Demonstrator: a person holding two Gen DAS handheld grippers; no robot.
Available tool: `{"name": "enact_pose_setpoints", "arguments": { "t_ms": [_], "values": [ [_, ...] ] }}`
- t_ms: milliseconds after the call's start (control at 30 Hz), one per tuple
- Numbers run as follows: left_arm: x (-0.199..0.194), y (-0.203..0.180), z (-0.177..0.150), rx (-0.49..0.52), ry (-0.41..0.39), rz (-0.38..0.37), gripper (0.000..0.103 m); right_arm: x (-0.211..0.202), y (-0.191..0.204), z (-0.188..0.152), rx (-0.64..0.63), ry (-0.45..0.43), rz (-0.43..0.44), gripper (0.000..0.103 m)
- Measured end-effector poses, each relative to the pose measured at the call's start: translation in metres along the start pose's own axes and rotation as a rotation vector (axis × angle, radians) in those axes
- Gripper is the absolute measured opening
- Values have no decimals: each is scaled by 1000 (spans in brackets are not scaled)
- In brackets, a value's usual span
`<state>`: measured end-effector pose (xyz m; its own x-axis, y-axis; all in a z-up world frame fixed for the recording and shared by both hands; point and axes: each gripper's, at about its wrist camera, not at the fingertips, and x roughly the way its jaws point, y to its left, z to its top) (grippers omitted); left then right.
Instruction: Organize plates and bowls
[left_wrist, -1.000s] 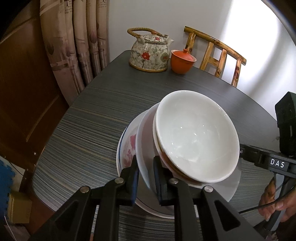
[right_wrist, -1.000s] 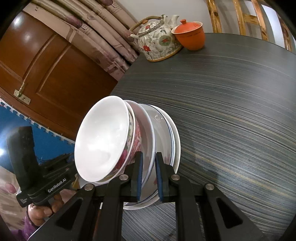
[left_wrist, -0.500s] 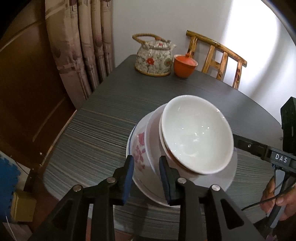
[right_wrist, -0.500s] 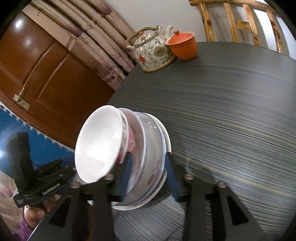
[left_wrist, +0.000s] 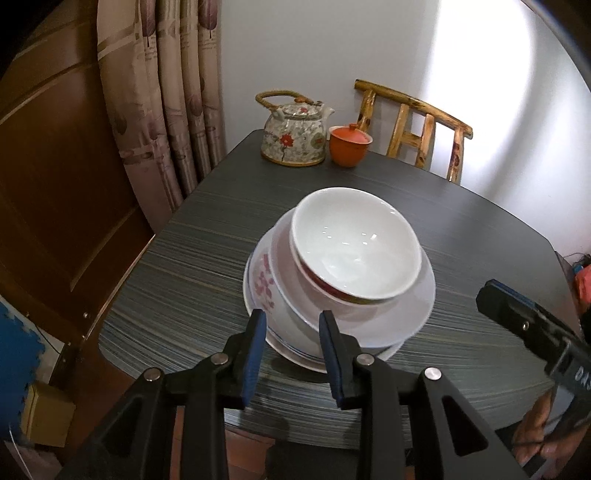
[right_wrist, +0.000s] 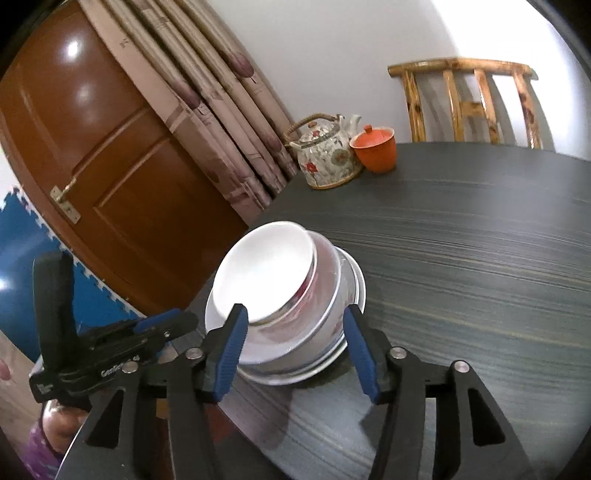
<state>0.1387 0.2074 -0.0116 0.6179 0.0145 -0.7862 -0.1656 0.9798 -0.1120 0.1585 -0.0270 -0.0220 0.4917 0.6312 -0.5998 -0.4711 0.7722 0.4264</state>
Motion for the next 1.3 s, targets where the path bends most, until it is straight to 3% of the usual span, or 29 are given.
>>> {"name": "enact_pose_setpoints", "arguments": {
  "t_ms": [100,200,467,833,1300],
  "values": [
    [0,-7,-5,29,-18,12,30,-10,9,-13,-21,-44,-35,54],
    [-2,-16,-9,79,-32,36,30,-22,14,-23,-24,-90,-70,63],
    [-19,-22,-7,99,-109,50,30,-56,34,-23,-56,-268,-174,93],
    [-33,-29,-4,120,-180,129,30,-63,47,-27,-74,-301,-245,96],
    [-44,-29,-3,109,-232,160,30,-65,49,-34,-57,-290,-240,98]
  ]
}}
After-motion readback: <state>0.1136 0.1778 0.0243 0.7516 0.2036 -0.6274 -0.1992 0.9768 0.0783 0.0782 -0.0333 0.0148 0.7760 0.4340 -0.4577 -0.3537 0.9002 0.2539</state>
